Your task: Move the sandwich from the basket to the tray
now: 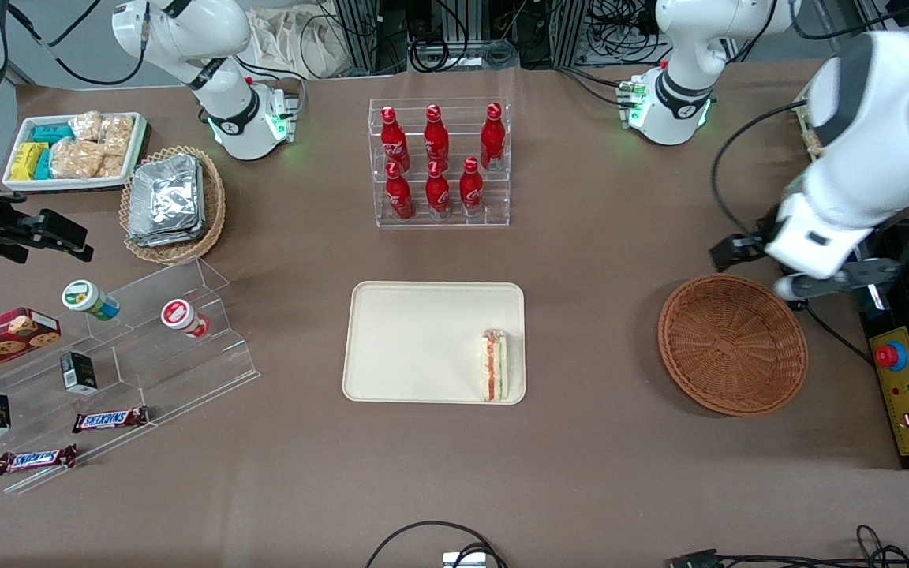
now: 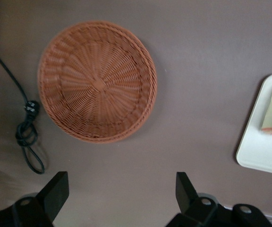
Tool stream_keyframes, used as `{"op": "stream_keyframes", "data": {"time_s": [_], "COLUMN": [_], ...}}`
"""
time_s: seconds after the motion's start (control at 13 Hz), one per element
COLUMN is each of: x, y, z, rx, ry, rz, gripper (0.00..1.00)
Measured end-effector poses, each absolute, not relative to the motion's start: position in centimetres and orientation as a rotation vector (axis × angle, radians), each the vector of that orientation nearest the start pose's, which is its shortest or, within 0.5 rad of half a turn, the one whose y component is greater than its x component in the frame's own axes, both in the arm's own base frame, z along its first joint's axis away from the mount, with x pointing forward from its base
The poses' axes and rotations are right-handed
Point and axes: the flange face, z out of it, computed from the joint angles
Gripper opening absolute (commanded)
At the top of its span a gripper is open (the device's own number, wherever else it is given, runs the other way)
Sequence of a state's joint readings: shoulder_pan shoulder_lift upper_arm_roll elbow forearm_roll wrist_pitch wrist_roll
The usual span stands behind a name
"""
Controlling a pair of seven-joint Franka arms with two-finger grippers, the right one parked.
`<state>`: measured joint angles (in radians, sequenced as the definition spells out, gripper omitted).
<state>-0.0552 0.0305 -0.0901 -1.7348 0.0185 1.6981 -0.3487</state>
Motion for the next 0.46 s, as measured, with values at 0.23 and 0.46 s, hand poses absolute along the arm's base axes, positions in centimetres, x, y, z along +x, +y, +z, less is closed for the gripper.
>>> {"op": "stream_keyframes", "data": {"time_s": [0.23,0.46], "x": [56.4,57.2], "y": [-5.3,-3.9], "z": [55.0,55.6], "rx": [-3.089,-3.087], "ry": [-0.382,-0.421], "rz": [0.082,0.114], "gripper": [1.00,1.00]}}
